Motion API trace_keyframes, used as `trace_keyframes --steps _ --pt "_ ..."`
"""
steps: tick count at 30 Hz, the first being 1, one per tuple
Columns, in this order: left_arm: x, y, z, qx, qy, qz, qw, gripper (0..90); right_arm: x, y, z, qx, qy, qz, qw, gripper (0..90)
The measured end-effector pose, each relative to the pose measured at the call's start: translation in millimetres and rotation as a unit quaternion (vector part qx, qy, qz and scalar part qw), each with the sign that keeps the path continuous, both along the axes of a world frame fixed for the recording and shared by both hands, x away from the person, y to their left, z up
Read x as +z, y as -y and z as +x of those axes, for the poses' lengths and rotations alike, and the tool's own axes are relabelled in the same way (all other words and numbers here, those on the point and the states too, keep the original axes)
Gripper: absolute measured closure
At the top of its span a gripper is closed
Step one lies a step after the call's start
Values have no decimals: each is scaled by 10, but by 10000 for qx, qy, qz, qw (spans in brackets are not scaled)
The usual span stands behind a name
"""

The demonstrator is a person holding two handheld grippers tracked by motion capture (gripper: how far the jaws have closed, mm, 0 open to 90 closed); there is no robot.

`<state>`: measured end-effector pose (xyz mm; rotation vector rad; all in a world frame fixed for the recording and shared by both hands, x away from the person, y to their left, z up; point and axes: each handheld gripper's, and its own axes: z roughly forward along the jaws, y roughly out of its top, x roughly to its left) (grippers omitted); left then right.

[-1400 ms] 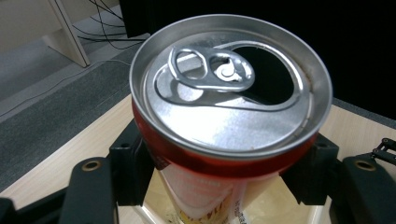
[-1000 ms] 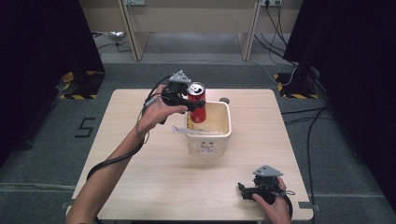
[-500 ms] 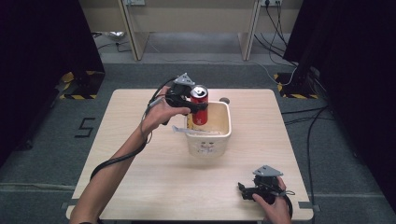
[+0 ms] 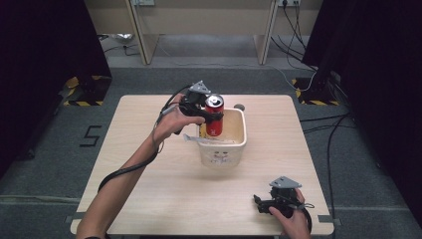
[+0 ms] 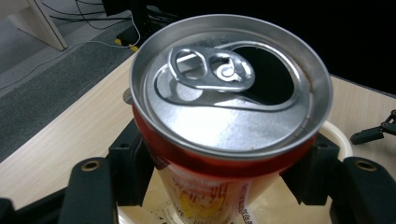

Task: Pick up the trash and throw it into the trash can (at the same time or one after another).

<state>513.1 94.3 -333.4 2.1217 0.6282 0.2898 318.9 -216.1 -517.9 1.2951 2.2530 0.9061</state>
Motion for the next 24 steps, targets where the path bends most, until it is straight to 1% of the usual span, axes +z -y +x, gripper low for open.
trace_keyframes --steps 4,7,11,16,19,20,23,24 --pt "-50 -13 25 35 -57 11 10000 340 -1 -1 1 1 5 8 10000 3" --pt "-91 -16 38 11 -93 75 9999 339 -1 0 1 2 5 7 10000 3" --pt "-123 -24 49 32 -147 84 9999 338 -2 -1 1 1 10 10 10000 3" --pt "-152 -32 49 59 -215 158 9996 337 0 0 0 -2 -1 4 10000 3" --pt "-155 -47 59 102 -262 90 9996 334 0 0 0 -2 0 4 10000 3" --pt "-155 -53 60 111 -231 62 9997 328 0 0 0 -1 -1 4 10000 4" --pt "-146 -69 56 130 -243 -37 9996 247 0 0 0 -1 0 4 10000 3" --pt "-139 -74 53 143 -226 -32 9996 229 -1 -1 0 -3 5 7 10000 3"
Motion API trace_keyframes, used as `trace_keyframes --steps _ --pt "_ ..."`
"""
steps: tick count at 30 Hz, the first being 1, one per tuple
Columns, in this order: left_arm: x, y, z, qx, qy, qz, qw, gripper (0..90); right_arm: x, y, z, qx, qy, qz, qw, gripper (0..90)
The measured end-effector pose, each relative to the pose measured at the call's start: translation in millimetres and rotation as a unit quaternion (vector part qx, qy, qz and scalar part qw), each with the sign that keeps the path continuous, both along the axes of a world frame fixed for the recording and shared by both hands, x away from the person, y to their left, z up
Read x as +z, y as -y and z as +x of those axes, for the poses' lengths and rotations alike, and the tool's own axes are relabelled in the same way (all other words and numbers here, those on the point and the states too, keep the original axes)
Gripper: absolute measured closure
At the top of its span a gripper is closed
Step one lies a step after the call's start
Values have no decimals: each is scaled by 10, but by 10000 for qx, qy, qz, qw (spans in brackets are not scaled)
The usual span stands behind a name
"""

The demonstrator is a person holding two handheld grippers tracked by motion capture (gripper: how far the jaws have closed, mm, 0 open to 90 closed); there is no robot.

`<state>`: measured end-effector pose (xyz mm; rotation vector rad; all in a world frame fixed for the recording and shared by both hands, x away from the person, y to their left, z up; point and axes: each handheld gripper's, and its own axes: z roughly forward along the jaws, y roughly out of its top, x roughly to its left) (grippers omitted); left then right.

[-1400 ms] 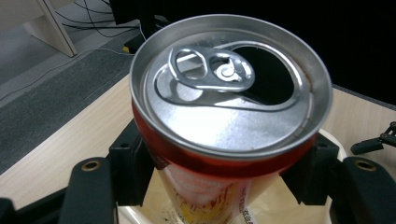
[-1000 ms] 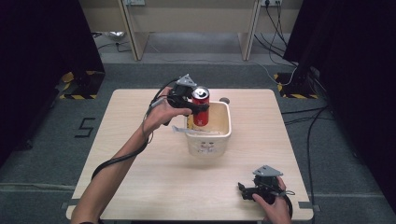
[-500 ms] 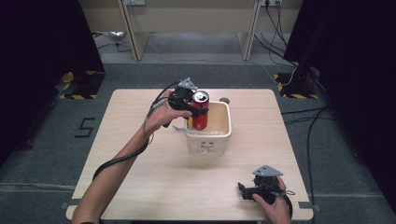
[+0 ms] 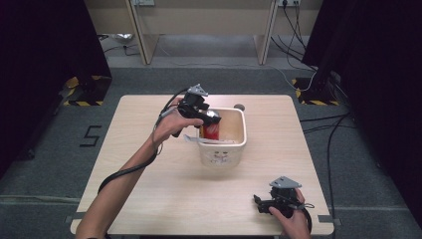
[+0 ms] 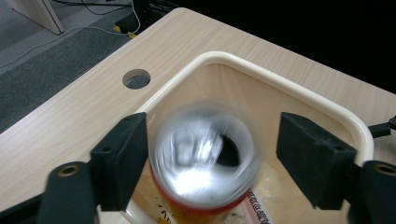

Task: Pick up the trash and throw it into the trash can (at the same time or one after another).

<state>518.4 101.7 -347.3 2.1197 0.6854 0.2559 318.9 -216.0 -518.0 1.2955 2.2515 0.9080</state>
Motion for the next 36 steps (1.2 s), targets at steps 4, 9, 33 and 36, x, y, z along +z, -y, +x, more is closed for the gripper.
trace_keyframes --steps 4,9,33,36 --pt "31 -18 -12 59 7 -78 10000 192 -1 0 1 8 0 0 10000 3" --pt "56 -42 -34 91 31 -83 9999 188 -1 0 1 6 -2 1 10000 3" --pt "137 -336 -138 334 53 -281 9990 163 -1 1 1 9 0 -8 10000 3" --pt "132 -409 -161 404 70 -264 9988 163 -1 -1 0 6 -5 6 10000 3"
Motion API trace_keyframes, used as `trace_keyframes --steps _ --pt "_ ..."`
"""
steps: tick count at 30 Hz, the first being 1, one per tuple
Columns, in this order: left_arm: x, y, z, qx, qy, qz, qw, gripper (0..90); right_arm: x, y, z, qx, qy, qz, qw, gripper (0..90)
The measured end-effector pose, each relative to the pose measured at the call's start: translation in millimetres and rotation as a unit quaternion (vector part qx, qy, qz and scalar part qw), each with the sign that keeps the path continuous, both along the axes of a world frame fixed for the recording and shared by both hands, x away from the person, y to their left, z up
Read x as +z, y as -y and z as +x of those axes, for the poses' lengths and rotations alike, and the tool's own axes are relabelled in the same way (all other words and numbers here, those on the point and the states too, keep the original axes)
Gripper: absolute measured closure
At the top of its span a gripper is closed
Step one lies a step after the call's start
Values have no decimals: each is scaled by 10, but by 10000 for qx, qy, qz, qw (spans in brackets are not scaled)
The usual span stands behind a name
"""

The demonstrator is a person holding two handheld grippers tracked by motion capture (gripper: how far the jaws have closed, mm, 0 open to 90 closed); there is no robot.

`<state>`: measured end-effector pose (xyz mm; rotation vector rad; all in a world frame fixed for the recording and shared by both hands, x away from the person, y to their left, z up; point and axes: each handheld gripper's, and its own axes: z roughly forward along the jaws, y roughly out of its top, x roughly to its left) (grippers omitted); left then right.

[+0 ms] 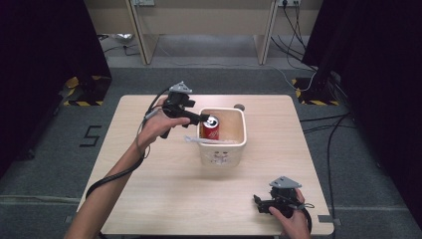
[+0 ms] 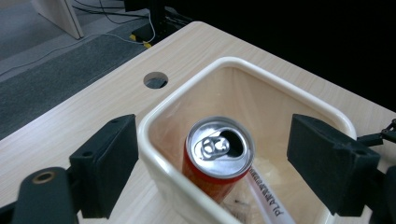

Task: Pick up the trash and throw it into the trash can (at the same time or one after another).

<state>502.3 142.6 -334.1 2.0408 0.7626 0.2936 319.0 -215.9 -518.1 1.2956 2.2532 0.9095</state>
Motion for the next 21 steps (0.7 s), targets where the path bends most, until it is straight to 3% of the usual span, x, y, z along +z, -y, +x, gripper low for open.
trace_keyframes --steps 21 --pt "-118 -412 -118 344 -8 -235 9991 163 -1 1 1 1 3 -11 10000 3"
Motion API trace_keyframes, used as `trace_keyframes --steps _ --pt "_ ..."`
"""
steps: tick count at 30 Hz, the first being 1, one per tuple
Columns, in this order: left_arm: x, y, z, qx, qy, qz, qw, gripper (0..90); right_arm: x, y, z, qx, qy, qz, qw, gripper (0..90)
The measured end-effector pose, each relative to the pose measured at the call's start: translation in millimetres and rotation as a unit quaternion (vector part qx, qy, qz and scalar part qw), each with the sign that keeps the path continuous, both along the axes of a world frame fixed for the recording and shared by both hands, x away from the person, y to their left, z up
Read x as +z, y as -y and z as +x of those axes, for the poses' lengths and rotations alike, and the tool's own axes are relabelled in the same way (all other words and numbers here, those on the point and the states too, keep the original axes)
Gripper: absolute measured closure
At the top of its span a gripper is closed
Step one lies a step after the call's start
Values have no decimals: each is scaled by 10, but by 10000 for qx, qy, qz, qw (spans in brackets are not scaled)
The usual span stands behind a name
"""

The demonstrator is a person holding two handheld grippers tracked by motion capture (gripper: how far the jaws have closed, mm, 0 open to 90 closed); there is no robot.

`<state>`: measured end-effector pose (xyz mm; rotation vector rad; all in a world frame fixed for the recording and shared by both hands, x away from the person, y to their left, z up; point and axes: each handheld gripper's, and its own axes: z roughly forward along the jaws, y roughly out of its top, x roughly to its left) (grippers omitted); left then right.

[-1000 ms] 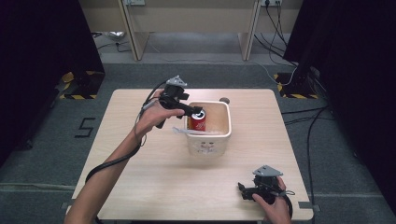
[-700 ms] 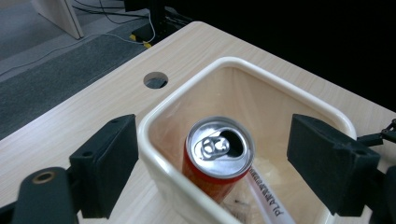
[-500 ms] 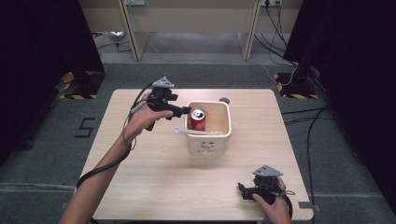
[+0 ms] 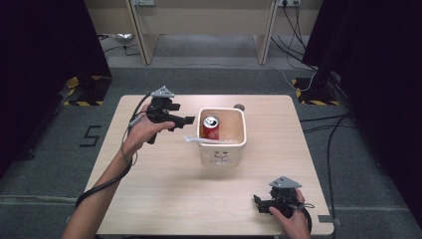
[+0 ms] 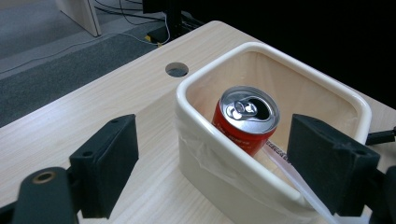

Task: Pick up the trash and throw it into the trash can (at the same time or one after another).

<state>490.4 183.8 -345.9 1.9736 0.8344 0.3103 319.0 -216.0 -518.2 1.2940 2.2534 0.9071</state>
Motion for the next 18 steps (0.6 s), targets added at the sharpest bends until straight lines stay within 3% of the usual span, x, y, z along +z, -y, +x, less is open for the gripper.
trace_keyframes --steps 18 --pt "-270 -305 -130 204 -68 -130 9997 163 0 0 0 -1 -1 2 10000 3"
